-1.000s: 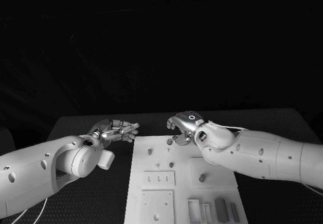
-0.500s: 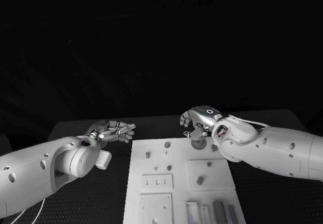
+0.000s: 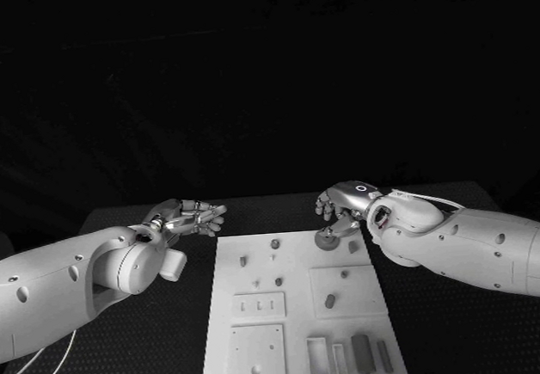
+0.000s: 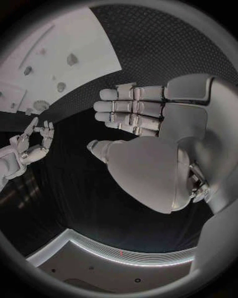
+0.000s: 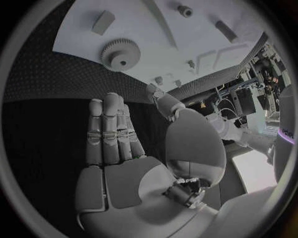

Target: Assemble the parts on the task board

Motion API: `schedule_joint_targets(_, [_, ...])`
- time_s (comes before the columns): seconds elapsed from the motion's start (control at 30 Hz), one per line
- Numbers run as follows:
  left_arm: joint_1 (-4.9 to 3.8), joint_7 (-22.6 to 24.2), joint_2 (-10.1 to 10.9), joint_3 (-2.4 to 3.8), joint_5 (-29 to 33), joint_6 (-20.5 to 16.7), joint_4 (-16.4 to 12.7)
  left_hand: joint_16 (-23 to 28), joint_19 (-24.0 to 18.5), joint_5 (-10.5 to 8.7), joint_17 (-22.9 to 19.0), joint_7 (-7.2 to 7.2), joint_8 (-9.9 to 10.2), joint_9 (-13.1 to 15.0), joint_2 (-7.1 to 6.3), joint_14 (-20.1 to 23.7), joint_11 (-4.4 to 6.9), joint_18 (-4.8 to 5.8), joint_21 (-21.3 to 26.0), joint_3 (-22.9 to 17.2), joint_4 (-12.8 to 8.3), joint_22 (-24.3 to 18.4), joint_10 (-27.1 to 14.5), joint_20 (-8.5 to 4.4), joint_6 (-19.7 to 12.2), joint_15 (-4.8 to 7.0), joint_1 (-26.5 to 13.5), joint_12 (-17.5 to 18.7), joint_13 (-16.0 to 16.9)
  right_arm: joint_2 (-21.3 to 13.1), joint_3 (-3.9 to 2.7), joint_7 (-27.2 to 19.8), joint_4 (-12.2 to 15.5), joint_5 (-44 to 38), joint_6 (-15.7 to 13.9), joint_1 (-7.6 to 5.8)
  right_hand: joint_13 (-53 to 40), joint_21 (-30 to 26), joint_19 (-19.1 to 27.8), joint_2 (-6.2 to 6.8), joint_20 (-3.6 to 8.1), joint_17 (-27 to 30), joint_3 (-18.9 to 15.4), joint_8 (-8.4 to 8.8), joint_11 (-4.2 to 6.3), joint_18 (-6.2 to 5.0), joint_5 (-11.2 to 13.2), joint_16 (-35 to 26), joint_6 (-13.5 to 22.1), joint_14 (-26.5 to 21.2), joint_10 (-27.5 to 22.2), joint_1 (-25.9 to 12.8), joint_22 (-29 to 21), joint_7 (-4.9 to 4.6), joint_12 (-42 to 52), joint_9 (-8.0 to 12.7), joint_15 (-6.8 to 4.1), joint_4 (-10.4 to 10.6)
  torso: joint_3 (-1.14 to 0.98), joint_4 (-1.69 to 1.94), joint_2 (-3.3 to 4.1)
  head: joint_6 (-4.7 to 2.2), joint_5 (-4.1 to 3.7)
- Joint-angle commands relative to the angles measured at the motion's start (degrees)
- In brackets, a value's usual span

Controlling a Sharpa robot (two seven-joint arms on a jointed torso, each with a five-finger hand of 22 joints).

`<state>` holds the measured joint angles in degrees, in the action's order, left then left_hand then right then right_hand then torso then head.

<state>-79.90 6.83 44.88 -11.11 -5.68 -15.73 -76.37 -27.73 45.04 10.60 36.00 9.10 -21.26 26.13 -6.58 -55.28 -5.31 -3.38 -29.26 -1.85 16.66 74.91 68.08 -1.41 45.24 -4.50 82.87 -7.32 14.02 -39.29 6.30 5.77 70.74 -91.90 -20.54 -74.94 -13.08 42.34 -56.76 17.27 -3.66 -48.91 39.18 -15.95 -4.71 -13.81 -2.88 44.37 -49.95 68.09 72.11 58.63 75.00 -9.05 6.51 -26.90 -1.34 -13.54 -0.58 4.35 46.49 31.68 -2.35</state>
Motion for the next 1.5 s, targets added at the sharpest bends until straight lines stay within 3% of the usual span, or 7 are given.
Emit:
schedule_joint_targets(0.03, [-0.06, 0.72, -0.32, 0.01, -0.13, 0.95, 0.07, 0.31, -0.32, -0.34, 0.07, -0.15, 0.38, 0.12, 0.14, -0.47, -0.01, -0.86, -0.32, 0.42, -0.03, 0.3, -0.3, 0.16, 0.02, 0.01, 0.5, 0.26, -0.01, 0.09, -0.01, 0.47, -0.51, -0.65, 5.92, -0.02, -2.36, 0.41, 0.57, 0.0, -0.26, -0.42, -1.0, 0.26, 0.57, -1.1, 0.09, 0.85, 0.83, -0.56, 0.94, 1.08, 1.19, 0.0, 1.64, -0.07, -0.82, -0.16, 0.01, 0.03, -0.07, 0.06, -0.22])
schedule_joint_targets(0.17, [-0.03, 0.75, -0.52, 0.01, -0.13, 1.05, 0.11, 0.32, -0.32, -0.34, 0.07, -0.15, 0.38, 0.14, 0.15, -0.47, 0.0, -0.86, -0.31, 0.43, -0.03, 0.3, -0.34, 0.16, 0.02, 0.01, 0.51, 0.29, -0.01, 0.36, 0.0, 0.39, -1.98, -0.79, 7.93, -0.01, -5.03, 1.19, 0.98, -0.06, -0.44, -1.33, -2.35, 0.23, 0.54, -1.11, 0.17, 2.38, 1.43, -1.38, -0.06, 1.71, 1.45, -0.06, 4.57, -0.16, -1.07, -0.14, 0.15, 0.16, -0.05, 0.44, -0.36])
schedule_joint_targets(0.2, [-0.02, 0.73, -0.54, 0.01, -0.13, 1.08, 0.06, 0.32, -0.33, -0.34, 0.08, -0.15, 0.39, 0.14, 0.15, -0.47, 0.0, -0.86, -0.31, 0.43, -0.03, 0.3, -0.35, 0.16, 0.02, 0.01, 0.51, 0.3, -0.01, 0.41, 0.0, 0.31, -2.29, -0.68, 8.39, -0.01, -8.34, 2.76, -0.07, 0.26, -0.33, -3.06, -3.89, 0.26, 1.9, -1.19, 0.46, 5.37, 1.67, 0.41, 4.88, 1.69, 1.77, 1.36, 9.91, -0.18, 0.18, -0.12, 0.11, 0.19, -0.03, 0.53, -0.37])
schedule_joint_targets(0.23, [-0.02, 0.73, -0.55, 0.01, -0.13, 1.09, 0.04, 0.33, -0.33, -0.34, 0.08, -0.15, 0.39, 0.15, 0.17, -0.46, 0.01, -0.86, -0.31, 0.44, -0.03, 0.3, -0.36, 0.16, 0.02, 0.01, 0.52, 0.32, -0.02, 0.57, 0.0, 0.09, -2.75, -0.54, 8.98, 0.0, -10.78, 3.95, -0.52, 0.11, -0.13, -4.36, -4.88, 0.15, 2.35, -1.19, 0.16, 7.08, 1.57, -0.02, 3.17, 1.87, 1.62, -0.11, 12.56, -0.25, -1.55, -0.32, 0.12, 0.18, -0.03, 0.62, -0.32])
schedule_joint_targets(0.27, [-0.02, 0.73, -0.57, 0.01, -0.13, 1.18, 0.05, 0.33, -0.33, -0.34, 0.08, -0.15, 0.4, 0.15, 0.18, -0.47, 0.02, -0.86, -0.31, 0.44, -0.03, 0.29, -0.37, 0.16, 0.02, 0.01, 0.52, 0.33, -0.02, 0.68, 0.01, -0.06, -3.08, -0.44, 9.42, 0.01, -14.39, 5.52, -1.22, 0.32, 0.19, -6.07, -5.57, 0.04, 2.5, -1.19, 0.43, 9.55, 1.49, 0.1, 2.54, 2.13, 1.64, 0.51, 16.97, -0.31, -2.38, -0.09, 0.1, 0.19, 0.0, 0.62, -0.31])
schedule_joint_targets(0.5, [0.02, 0.62, -0.97, 0.01, -0.13, 1.32, 0.35, 0.35, -0.34, -0.34, 0.09, -0.13, 0.43, 0.18, 0.21, -0.46, 0.03, -0.86, -0.31, 0.47, -0.03, 0.29, -0.42, 0.16, 0.01, 0.01, 0.54, 0.38, -0.02, 1.17, 0.01, -0.71, -4.08, -0.05, 10.25, 0.19, -37.37, 12.05, 1.55, -0.19, 1.28, -10.1, -4.05, -0.09, 2.34, -1.19, 0.08, 16.5, 1.62, -3.83, -16.8, 2.59, 1.37, 0.39, 44.28, -0.22, -2.34, 2.88, 0.16, 0.18, -0.07, 1.12, -0.13])
schedule_joint_targets(1.5, [0.02, 0.52, -0.28, 0.01, -0.18, 1.25, -0.67, 0.41, -0.35, -0.34, 0.12, -0.05, 0.52, 0.29, 0.27, -0.47, 0.01, -0.85, -0.32, 0.58, -0.02, 0.26, -0.5, 0.17, 0.02, 0.0, 0.54, 0.51, 0.0, 2.6, 0.03, -2.4, -6.87, 0.63, 11.89, 1.5, -35.96, 18.16, 1.23, -1.43, 2.32, -10.45, 2.16, -1.67, 3.08, -1.19, -0.29, 22.97, -2.5, -3.45, -17.5, 5.08, 1.06, 1.09, 54.08, 0.22, -3.04, 6.39, 0.16, 0.28, -0.04, 2.19, 0.15])
